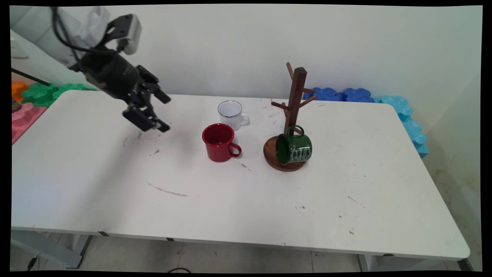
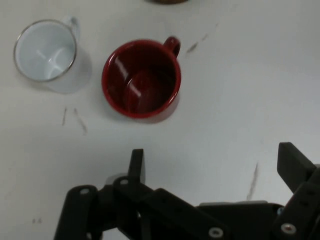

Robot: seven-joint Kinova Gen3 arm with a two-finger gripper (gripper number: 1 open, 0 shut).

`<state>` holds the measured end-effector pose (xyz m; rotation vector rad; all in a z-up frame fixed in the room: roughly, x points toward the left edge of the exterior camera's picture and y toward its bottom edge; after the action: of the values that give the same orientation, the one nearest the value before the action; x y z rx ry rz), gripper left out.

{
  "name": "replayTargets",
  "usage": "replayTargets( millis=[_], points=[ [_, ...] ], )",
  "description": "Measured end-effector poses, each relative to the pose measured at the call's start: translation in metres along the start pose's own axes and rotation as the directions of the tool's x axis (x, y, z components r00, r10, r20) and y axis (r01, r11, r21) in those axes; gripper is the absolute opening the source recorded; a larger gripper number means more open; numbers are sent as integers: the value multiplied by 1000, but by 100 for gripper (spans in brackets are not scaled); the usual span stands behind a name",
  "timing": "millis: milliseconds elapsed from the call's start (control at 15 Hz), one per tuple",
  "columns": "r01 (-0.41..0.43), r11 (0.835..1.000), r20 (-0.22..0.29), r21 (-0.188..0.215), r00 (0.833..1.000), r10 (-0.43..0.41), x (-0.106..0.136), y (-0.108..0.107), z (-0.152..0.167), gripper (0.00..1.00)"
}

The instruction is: Pick up the green mug from the rack

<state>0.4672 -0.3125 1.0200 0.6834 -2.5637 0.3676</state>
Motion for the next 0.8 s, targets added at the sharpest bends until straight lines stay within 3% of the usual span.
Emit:
replayTargets(
  millis=[800],
  points=[
    [134,989,-76,-58,988,-138,51,20,81,100]
  ],
)
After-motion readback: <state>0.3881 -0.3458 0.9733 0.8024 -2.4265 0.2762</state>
